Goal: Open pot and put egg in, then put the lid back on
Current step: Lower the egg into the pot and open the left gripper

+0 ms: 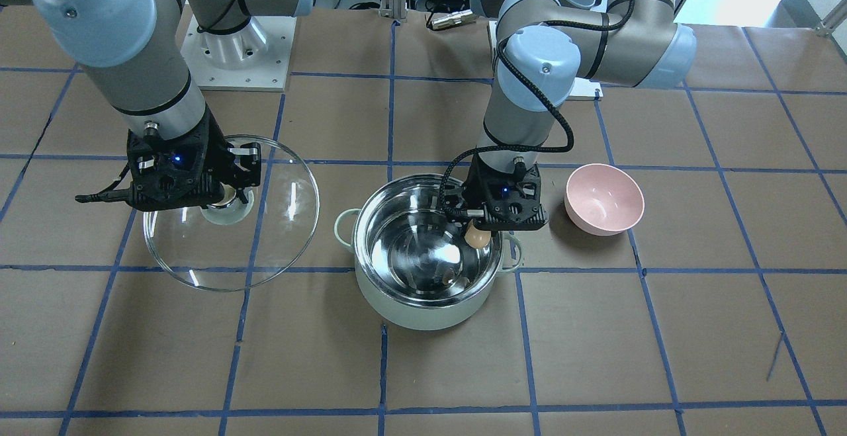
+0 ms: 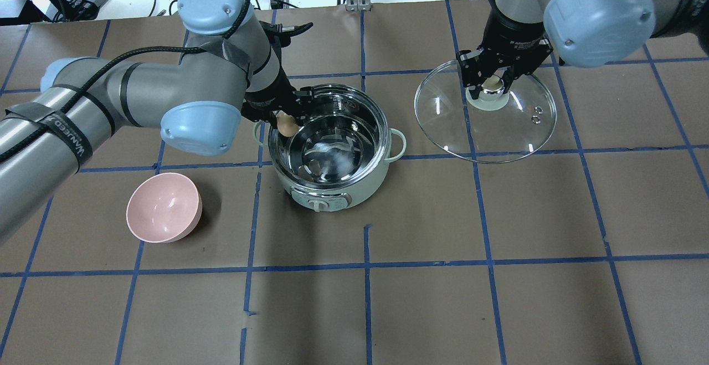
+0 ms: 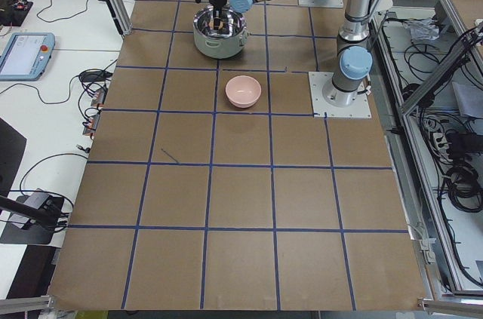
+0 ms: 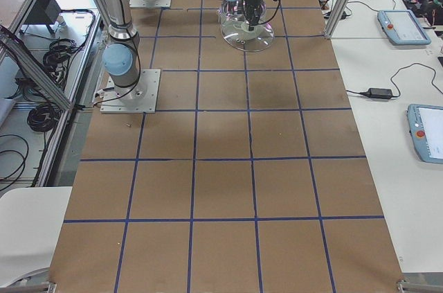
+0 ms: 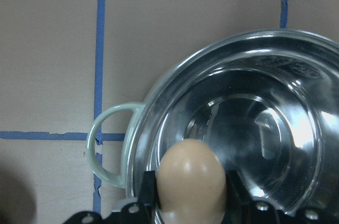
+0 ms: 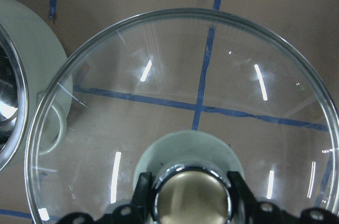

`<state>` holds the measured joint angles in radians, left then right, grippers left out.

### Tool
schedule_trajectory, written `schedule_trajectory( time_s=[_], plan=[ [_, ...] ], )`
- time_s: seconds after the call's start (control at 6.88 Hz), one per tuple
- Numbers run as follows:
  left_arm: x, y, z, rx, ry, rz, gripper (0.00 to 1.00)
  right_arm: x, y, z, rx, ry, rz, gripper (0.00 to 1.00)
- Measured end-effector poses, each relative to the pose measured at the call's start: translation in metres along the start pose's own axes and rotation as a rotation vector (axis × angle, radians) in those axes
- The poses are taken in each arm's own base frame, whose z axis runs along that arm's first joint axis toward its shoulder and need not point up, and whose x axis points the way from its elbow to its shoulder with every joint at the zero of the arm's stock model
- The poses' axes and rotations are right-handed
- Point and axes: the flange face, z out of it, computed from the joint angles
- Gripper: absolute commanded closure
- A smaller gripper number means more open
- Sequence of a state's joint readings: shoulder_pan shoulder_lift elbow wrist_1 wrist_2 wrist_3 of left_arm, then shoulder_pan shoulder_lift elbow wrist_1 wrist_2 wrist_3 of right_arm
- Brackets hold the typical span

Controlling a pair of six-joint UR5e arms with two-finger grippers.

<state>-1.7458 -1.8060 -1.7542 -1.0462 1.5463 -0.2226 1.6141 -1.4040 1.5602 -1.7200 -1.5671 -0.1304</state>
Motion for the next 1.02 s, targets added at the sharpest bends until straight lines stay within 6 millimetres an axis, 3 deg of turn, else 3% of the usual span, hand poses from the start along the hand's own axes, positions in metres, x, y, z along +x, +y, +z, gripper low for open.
schedule_trajectory(
  time_s=[0.29,0.73,0.87,1.02],
  plan=[
    [-0.002,0.003,0.017,-0.014,-0.065,-0.004,0.97,-0.001,0.002,0.0,0.0,0.001,-0.002,0.76],
    [0.012,0.005,0.035,-0.005,-0.091,0.006,0.94,-0.002,0.003,0.002,-0.003,0.002,-0.004,0.75],
    [0.015,0.006,0.038,-0.007,-0.091,0.006,0.74,-0.002,0.004,0.002,-0.005,0.002,-0.004,0.75],
    [0.016,0.008,0.043,-0.015,-0.095,0.007,0.08,-0.003,0.004,0.003,-0.006,0.002,-0.004,0.75]
  ],
)
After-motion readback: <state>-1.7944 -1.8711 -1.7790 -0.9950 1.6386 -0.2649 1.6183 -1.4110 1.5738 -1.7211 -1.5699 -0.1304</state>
